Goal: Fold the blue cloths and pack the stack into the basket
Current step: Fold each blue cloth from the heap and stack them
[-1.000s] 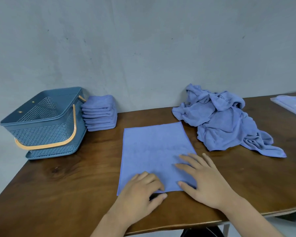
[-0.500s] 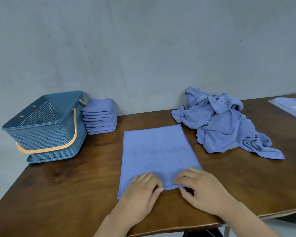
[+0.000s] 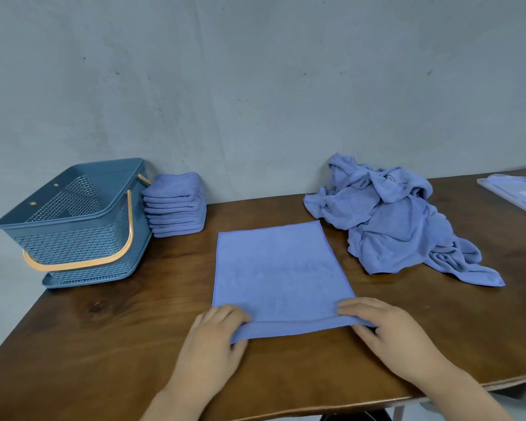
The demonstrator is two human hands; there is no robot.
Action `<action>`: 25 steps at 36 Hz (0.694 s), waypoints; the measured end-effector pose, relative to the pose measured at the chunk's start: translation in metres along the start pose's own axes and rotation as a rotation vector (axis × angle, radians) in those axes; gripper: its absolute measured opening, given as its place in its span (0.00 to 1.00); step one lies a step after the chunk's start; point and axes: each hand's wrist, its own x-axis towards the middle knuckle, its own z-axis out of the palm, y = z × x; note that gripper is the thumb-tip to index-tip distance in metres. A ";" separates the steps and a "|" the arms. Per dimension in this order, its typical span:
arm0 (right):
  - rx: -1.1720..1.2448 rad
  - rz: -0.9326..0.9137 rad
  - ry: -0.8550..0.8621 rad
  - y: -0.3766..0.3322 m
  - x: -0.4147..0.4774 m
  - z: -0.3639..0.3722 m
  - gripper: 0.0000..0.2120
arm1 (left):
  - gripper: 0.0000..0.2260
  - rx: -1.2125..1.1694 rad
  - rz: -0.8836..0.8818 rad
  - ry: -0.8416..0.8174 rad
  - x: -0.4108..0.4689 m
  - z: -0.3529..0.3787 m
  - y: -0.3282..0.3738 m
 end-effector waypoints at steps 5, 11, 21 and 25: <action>0.227 0.153 0.068 -0.008 0.000 -0.006 0.16 | 0.16 -0.246 -0.128 0.006 -0.017 -0.026 -0.027; 0.418 0.239 0.124 -0.018 -0.001 -0.016 0.12 | 0.18 -0.414 -0.235 0.004 -0.019 -0.033 -0.022; 0.598 0.254 0.111 -0.027 -0.002 -0.024 0.11 | 0.15 -0.514 -0.326 -0.045 -0.017 -0.044 -0.020; 0.638 0.266 0.122 -0.027 -0.002 -0.026 0.10 | 0.16 -0.494 -0.301 -0.041 -0.018 -0.044 -0.020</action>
